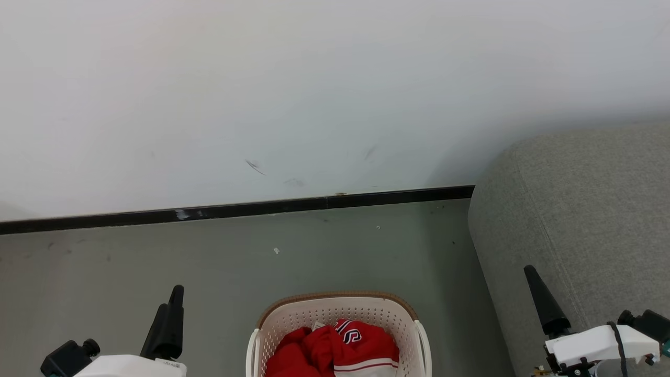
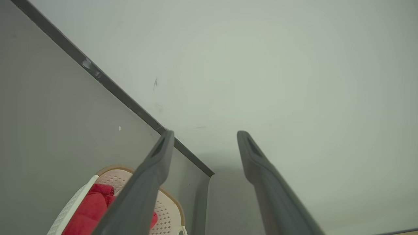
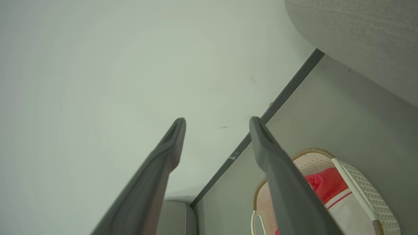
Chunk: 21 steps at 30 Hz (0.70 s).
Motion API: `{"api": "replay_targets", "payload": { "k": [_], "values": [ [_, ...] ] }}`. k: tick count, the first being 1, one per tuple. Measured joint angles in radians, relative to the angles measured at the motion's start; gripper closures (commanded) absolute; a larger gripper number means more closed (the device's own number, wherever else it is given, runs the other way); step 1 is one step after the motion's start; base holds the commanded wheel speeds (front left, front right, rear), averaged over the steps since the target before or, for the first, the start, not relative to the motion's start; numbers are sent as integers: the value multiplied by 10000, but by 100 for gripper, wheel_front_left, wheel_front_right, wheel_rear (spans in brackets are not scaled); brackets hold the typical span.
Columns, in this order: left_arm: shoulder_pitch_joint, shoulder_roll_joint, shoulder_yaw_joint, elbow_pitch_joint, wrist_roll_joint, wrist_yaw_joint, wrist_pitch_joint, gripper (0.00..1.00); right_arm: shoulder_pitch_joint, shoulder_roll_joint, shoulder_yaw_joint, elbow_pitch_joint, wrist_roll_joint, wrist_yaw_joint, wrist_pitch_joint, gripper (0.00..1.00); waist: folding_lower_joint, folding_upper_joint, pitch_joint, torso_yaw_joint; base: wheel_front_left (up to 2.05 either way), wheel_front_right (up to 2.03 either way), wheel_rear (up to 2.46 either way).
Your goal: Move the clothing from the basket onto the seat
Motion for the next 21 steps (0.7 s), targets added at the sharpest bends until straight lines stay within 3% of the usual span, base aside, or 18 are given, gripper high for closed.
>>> {"api": "replay_targets", "payload": {
  "k": [9,21],
  "values": [
    [1,165,-458,-399,2006,301,-282,0,19,10,232,-270,-1956,0,-247,0,5,0,-18,41,0,0,0],
    [7,357,-1081,-823,4648,907,-708,0,224,25,397,-366,-4481,8,-660,0,-74,0,52,88,0,0,0]
  ]
}}
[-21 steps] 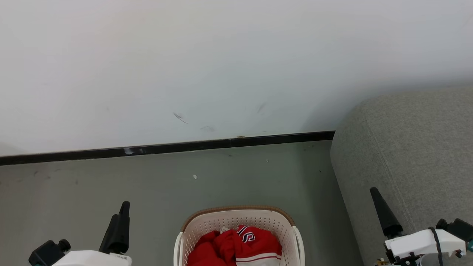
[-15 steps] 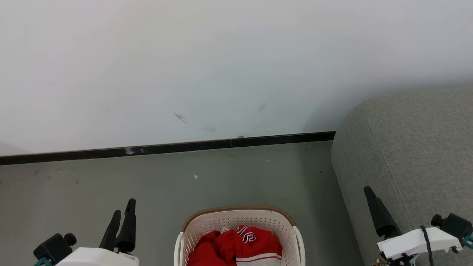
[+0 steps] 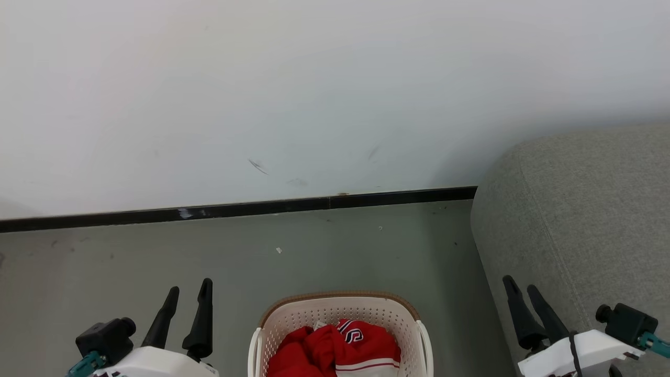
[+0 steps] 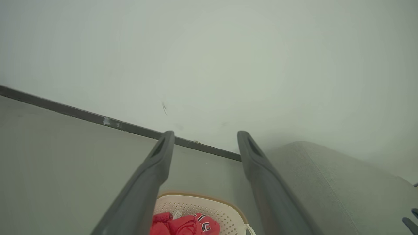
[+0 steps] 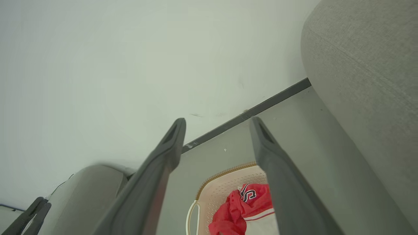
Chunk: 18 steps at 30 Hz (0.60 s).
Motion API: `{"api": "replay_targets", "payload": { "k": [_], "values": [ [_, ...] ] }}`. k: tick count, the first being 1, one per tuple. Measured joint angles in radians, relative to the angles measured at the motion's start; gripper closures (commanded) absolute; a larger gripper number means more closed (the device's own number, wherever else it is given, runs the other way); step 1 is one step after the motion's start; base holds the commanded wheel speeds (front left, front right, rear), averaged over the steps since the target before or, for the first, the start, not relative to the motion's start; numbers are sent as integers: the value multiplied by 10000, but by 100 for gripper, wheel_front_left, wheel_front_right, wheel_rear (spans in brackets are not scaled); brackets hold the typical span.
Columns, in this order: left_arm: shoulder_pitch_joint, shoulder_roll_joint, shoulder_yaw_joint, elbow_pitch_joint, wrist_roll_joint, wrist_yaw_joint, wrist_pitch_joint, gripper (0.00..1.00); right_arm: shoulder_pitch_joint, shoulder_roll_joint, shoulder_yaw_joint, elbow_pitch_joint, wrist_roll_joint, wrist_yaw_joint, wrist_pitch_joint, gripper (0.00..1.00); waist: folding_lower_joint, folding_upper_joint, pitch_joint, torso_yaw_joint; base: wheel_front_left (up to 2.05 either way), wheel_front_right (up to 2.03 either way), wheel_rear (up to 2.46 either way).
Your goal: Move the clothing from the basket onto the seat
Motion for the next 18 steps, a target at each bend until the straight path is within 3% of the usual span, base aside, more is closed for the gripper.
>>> {"api": "replay_targets", "payload": {
  "k": [7,18],
  "values": [
    [53,6,-320,-150,1262,357,-263,0,56,6,81,-151,-1275,2,-199,0,-36,0,41,15,0,0,0],
    [199,8,-685,-408,2986,832,-648,0,58,6,211,-391,-2719,4,-537,0,-49,0,65,33,0,0,0]
  ]
}}
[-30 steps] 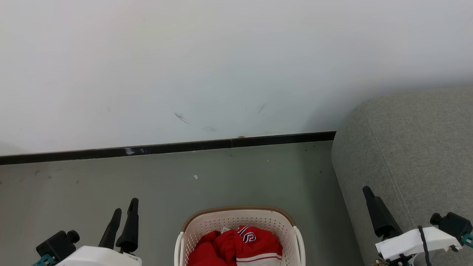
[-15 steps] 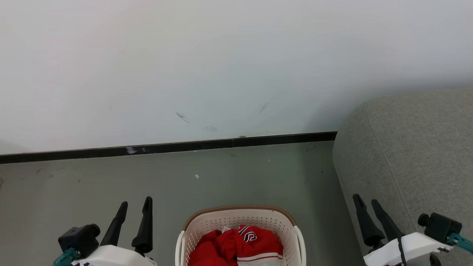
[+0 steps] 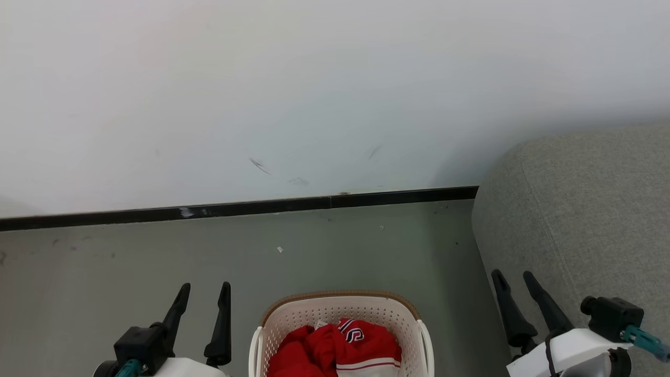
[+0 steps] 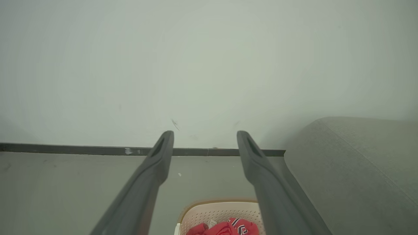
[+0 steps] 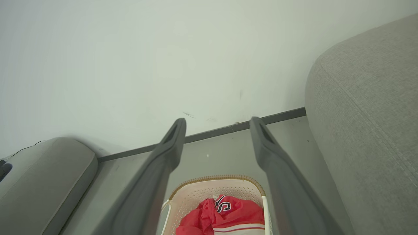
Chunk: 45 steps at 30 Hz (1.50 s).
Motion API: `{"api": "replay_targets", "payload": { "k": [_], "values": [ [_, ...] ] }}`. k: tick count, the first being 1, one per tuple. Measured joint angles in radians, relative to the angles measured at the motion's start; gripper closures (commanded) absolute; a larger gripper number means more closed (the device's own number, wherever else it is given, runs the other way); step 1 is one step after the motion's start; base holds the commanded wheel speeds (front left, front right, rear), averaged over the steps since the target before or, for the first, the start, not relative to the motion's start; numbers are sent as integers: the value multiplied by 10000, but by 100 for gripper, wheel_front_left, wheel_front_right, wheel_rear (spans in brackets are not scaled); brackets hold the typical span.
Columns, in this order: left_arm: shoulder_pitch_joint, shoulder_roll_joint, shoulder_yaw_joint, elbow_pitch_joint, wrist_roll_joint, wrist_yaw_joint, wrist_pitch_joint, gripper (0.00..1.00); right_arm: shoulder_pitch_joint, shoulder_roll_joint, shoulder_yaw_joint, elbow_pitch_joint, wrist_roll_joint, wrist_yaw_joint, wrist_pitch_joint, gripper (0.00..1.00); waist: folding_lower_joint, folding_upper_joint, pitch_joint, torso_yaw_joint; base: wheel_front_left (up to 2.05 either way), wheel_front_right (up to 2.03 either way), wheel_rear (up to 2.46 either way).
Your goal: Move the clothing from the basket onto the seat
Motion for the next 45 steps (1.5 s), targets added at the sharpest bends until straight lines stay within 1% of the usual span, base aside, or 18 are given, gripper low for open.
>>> {"api": "replay_targets", "payload": {
  "k": [15,25,45],
  "values": [
    [24,2,-311,-311,1987,608,-500,0,213,2,316,-245,-2282,2,-447,0,-4,0,-92,47,0,0,0],
    [228,8,-487,-487,3289,872,-859,0,236,2,445,-489,-3781,4,-788,0,-4,0,-126,50,0,0,0],
    [228,-10,-267,-491,3356,880,-876,0,368,4,502,-548,-3795,4,-788,0,-5,0,-86,37,0,0,0]
  ]
}}
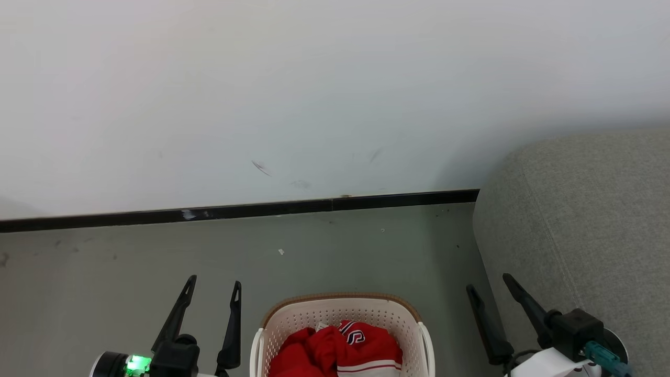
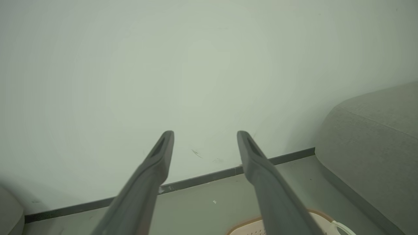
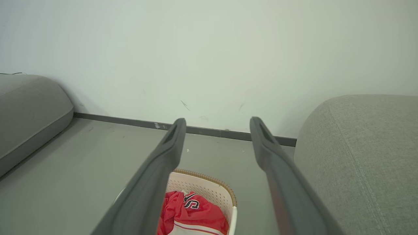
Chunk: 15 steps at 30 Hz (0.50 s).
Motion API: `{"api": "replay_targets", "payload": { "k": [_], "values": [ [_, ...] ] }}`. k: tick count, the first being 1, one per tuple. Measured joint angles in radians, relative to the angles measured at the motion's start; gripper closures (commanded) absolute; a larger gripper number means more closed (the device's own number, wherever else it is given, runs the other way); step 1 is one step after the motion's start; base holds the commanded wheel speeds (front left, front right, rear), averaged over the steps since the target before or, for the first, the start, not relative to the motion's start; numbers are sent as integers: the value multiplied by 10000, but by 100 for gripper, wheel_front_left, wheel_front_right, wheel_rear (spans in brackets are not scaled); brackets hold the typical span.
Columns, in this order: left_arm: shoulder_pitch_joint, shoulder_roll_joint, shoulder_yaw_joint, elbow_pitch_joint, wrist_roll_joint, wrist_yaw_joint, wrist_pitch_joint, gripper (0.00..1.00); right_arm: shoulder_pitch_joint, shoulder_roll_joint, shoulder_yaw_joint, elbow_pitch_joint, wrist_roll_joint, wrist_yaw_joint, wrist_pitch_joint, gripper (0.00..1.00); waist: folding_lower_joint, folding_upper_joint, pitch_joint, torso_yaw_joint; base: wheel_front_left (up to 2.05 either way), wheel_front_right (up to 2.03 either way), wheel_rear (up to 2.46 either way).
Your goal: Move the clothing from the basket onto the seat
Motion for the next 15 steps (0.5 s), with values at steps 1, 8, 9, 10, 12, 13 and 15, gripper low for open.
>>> {"api": "replay_targets", "payload": {
  "k": [1,8,9,10,12,13,15],
  "values": [
    [0,0,8,0,-29,-2,0,0,0,0,0,-6,0,0,0,0,0,0,4,0,0,0,0],
    [-1,-4,38,6,-61,-2,0,0,0,0,-2,-94,31,0,0,0,-1,0,38,3,0,0,0],
    [-1,-4,44,6,-61,-2,0,0,0,0,-2,-109,31,0,0,0,-1,0,43,3,0,0,0],
    [-1,-4,52,6,-61,-2,0,0,0,0,-2,-119,31,0,0,0,-1,0,49,3,0,0,0],
    [-1,-4,63,6,-59,-2,0,0,0,0,-2,-142,31,0,0,0,-1,0,63,4,0,0,0],
    [-1,-4,65,6,-59,-2,0,0,-1,0,-2,-151,31,0,0,0,-1,0,70,5,0,0,0],
    [-1,-8,77,6,-59,-2,0,0,-3,0,-8,-198,31,0,0,0,-1,0,89,4,0,0,0]
  ]
}}
